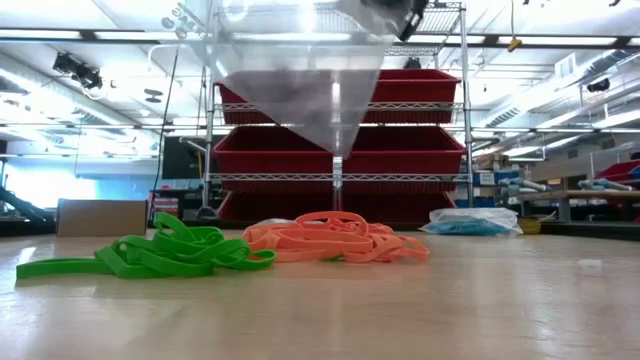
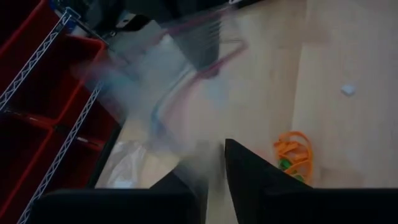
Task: Sort rubber bands
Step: Open the transparent zip bag
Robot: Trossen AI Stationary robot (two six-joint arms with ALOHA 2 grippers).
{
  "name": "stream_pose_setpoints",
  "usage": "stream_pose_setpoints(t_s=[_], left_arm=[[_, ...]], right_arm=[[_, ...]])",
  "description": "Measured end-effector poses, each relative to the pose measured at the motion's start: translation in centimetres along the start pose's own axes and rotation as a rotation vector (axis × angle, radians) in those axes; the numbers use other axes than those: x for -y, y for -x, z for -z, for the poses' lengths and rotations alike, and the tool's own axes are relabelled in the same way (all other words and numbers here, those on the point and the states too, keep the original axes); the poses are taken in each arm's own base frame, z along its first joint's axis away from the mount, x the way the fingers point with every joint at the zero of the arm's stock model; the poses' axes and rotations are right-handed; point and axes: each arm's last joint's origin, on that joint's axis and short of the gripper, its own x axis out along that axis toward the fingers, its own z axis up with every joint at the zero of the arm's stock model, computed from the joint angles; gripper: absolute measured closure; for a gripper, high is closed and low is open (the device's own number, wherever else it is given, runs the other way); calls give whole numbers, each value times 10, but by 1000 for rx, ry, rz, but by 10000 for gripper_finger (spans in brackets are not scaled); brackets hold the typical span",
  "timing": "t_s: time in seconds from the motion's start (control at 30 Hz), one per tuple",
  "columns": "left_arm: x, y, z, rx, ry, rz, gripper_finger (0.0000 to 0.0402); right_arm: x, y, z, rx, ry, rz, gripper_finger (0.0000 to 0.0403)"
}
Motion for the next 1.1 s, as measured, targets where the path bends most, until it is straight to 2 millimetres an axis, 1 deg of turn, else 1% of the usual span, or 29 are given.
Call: stream_pose_setpoints(t_s=[0.07, 0.17, 0.3, 0.37, 0.43, 0.5, 0.57, 0.7, 0.8, 0.93, 1.03, 1.1], left_arm=[[0, 1, 0, 0, -1, 3, 338], [2, 3, 1, 0, -5, 14, 337], [1, 11, -1, 17, -8, 29, 337], [-4, 21, -7, 56, 12, 21, 337], [-9, 38, -18, 123, 31, 5, 337], [-15, 54, -27, 179, 14, -13, 337], [-19, 64, -35, 211, -24, -23, 336], [-23, 71, -41, 225, -145, -34, 336], [-21, 72, -39, 204, -223, 14, 336], [-21, 70, -33, 157, -235, 64, 336], [-23, 68, -26, 116, -254, 52, 333], [-21, 63, -21, 92, -262, 40, 324]], right_arm=[[2, 5, 0, -50, 1, 28, 403], [3, 13, -5, -78, 10, 52, 403], [0, 27, -20, -70, 41, 56, 403], [-1, 33, -27, -102, 60, 59, 403], [-2, 33, -35, -148, 82, 73, 403], [-1, 27, -41, -222, 100, 102, 403], [-1, 15, -48, -293, 119, 118, 403], [2, -15, -59, -397, 114, 160, 403], [5, -26, -67, -414, 39, 167, 403], [4, -27, -75, -374, -8, 160, 403], [2, -24, -79, -333, -42, 153, 403], [3, -23, -80, -323, -56, 156, 403]])
